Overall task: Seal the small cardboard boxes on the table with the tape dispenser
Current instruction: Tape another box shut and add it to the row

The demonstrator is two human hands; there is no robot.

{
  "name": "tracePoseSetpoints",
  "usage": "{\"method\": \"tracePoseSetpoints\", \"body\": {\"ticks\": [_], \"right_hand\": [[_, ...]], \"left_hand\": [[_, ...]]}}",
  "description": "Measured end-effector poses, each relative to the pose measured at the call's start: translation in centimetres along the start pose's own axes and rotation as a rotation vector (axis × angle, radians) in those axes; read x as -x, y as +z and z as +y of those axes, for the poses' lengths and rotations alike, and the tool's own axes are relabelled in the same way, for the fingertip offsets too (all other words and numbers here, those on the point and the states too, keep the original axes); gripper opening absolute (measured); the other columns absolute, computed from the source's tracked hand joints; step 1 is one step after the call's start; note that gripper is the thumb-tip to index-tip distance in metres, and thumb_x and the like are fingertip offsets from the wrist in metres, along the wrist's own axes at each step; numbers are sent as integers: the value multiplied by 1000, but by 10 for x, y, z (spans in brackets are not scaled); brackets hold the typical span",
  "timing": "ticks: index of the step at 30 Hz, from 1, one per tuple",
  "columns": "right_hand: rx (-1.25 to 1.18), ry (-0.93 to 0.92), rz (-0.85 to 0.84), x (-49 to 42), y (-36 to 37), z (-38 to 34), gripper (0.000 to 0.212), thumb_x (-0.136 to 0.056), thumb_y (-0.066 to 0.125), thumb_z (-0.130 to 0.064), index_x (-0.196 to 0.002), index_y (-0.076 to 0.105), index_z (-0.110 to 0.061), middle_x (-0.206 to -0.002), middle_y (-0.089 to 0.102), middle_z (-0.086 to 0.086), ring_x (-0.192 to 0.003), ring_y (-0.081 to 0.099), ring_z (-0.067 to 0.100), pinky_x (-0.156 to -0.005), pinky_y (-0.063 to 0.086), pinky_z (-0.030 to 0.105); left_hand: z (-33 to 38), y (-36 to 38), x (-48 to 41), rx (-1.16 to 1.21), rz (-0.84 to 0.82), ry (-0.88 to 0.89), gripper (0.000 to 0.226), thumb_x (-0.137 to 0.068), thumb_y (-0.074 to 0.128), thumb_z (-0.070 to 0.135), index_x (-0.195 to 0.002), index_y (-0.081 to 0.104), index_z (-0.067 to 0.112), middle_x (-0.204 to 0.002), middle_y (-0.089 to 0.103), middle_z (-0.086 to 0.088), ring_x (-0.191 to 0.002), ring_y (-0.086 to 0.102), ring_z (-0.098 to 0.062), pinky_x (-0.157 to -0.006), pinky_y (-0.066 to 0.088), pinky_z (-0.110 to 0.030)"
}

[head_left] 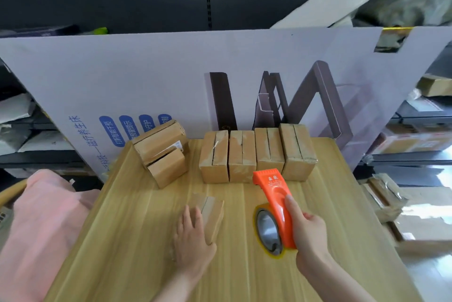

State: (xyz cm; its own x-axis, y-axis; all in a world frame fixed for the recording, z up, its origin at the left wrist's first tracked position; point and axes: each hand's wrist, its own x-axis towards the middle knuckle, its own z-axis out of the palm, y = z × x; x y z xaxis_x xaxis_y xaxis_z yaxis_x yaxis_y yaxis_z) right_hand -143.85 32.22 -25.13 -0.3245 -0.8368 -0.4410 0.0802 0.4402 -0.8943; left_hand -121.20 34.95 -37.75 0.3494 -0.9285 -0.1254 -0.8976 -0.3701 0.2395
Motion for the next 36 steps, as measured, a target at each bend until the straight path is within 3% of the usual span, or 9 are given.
{"method": "tracePoseSetpoints", "body": {"ticks": [5, 13, 17, 19, 23, 26, 30, 32, 36], "right_hand": [[0, -30, -19, -11, -72, -12, 51, -80, 70, -49, -49, 54, -13, -40, 49, -2, -34, 44, 10, -42, 34, 23], [18, -57, -85, -37, -187, -21, 48, -81, 70, -48, -63, 64, -3, -53, 58, 8, -51, 53, 21, -53, 40, 29], [29, -62, -136, -40, -218, -21, 50, -81, 69, -49, -66, 67, -2, -54, 61, 9, -51, 55, 21, -53, 42, 30], [43, -77, -158, -40, -226, -22, 48, -81, 69, -49, -64, 68, -4, -53, 63, 8, -49, 57, 20, -52, 43, 29], [69, -130, -214, -35, -233, -29, 48, -81, 69, -48, -64, 68, -4, -56, 64, 11, -48, 58, 18, -52, 44, 29], [100, -196, -220, -29, -235, -40, 49, -80, 69, -49, -62, 64, -4, -52, 60, 8, -47, 55, 17, -50, 42, 29], [163, -320, -274, -15, -235, -60, 59, -76, 67, -53, -69, 64, 5, -52, 58, 10, -47, 55, 21, -48, 43, 32], [193, -388, -297, -6, -232, -69, 55, -84, 66, -45, -74, 63, 10, -50, 58, 13, -42, 55, 26, -41, 44, 32], [140, -426, -354, 10, -223, -80, 49, -88, 65, -36, -73, 60, 11, -46, 57, 14, -33, 54, 32, -31, 44, 32]], "left_hand": [[86, 9, 46, -49, -16, 287, 95, -68, 52, 40, -152, 11, 27, -161, -4, -1, -145, 10, -22, -114, 19, -34], [172, 45, 112, -125, -154, 648, 99, -62, 52, 42, -150, 9, 32, -161, -2, 5, -146, 6, -15, -112, 2, -25], [186, 59, 133, -344, -255, 934, 107, -59, 66, 16, -152, 14, 25, -161, 10, 1, -147, 9, -16, -118, 3, -37], [187, 59, 139, -342, -302, 968, 110, -63, 59, -5, -153, 3, 23, -162, -3, 3, -147, -8, -15, -117, -5, -44], [201, 36, 146, -168, -411, 755, 91, -80, 58, 24, -153, 4, 29, -161, -4, 9, -146, -8, -9, -119, -2, -40], [222, -16, 134, 183, -331, 452, 60, -94, 45, 44, -150, 28, 28, -154, 32, 9, -141, 28, -9, -114, 26, -31], [245, -113, 111, 823, -269, 194, 35, -100, 47, 33, -128, 58, 16, -124, 65, 1, -111, 61, -14, -93, 46, -25], [250, -152, 107, 1064, -299, 139, 31, -99, 48, 33, -120, 61, 15, -108, 71, 0, -97, 68, -13, -83, 54, -27], [252, -190, 109, 1162, -362, 182, 32, -97, 50, 40, -112, 64, 16, -93, 75, 1, -84, 71, -14, -72, 56, -26]]}}
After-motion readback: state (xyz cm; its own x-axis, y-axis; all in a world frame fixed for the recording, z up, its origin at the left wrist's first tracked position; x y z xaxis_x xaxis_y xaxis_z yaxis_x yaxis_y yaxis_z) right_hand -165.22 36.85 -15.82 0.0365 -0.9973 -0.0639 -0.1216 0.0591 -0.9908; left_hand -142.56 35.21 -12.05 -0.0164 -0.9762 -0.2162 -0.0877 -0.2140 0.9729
